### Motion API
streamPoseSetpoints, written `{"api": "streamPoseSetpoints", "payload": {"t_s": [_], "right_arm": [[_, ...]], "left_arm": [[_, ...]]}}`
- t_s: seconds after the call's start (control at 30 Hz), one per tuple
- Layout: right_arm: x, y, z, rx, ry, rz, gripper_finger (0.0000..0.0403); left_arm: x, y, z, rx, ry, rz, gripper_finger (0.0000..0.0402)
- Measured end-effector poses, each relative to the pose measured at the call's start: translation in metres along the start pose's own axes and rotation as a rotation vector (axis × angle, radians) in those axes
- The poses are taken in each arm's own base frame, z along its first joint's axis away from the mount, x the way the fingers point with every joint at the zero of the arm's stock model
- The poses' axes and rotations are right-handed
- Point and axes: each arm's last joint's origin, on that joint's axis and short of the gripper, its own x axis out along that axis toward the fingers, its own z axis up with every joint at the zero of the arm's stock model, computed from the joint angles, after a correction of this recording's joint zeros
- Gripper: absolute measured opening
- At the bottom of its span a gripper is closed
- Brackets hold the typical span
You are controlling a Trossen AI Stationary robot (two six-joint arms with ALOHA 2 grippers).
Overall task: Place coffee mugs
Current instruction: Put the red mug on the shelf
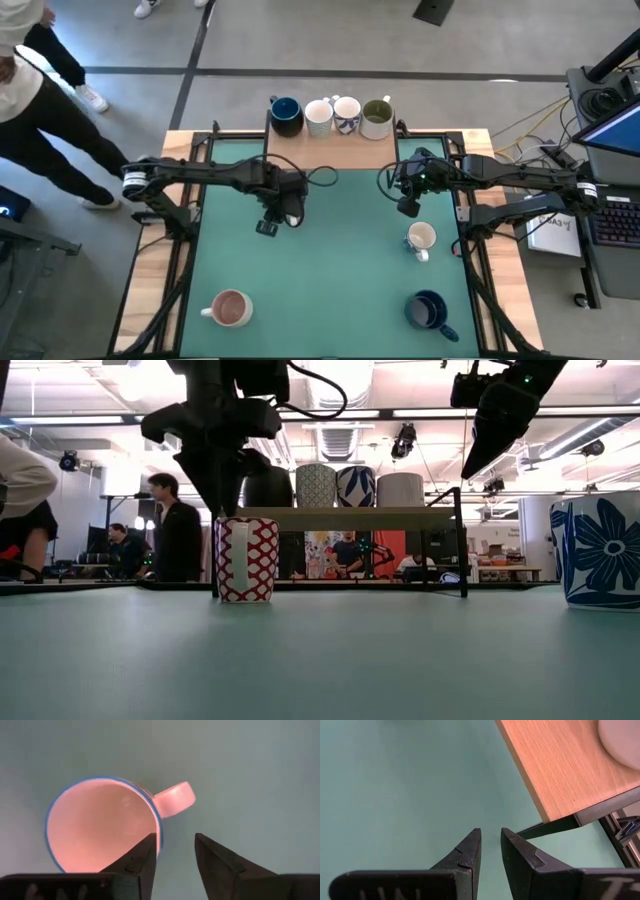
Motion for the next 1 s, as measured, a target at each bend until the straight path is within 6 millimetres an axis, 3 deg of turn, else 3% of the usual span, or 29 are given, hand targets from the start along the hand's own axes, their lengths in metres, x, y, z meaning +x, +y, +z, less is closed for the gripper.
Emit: {"api": "streamPoseSetpoints", "payload": {"t_s": [0.23,0.6,1.0], "right_arm": [[0.000,0.000,0.000,0.000,0.000,0.000,0.0063],[0.000,0.000,0.000,0.000,0.000,0.000,0.0063],[0.000,0.000,0.000,0.000,0.000,0.000,0.0063]], "left_arm": [[0.003,0.000,-0.001,0.005,0.005,0.023,0.0136],[0.019,-0.003,-0.008,0.053,0.012,-0.006,0.0113],[0.020,0.000,-0.001,0.118,-0.053,0.028,0.0007]]}}
